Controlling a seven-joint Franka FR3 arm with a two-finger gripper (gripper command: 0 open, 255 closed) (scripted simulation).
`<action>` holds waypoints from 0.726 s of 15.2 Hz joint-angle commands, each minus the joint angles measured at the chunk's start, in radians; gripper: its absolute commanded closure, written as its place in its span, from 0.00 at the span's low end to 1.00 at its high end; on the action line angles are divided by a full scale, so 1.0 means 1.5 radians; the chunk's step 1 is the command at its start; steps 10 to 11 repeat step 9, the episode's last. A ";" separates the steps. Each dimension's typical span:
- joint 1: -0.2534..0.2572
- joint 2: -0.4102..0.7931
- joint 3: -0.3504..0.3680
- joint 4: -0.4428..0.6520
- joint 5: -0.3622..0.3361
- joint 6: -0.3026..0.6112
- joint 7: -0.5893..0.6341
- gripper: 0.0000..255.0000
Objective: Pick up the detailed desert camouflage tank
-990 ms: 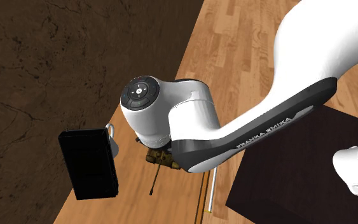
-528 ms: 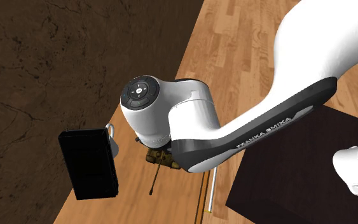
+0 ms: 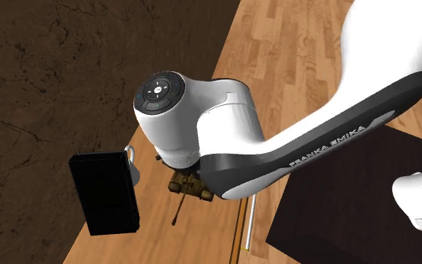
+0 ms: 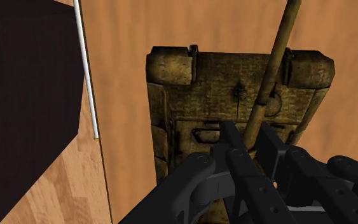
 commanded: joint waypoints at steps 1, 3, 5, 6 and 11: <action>-0.003 -0.013 0.004 0.000 0.005 -0.011 -0.004 1.00; -0.005 -0.023 0.007 0.003 0.009 -0.023 -0.007 1.00; -0.007 -0.033 0.010 0.006 0.014 -0.036 -0.010 1.00; -0.008 -0.038 0.012 0.008 0.016 -0.042 -0.011 1.00; -0.008 -0.043 0.014 0.010 0.019 -0.049 -0.013 1.00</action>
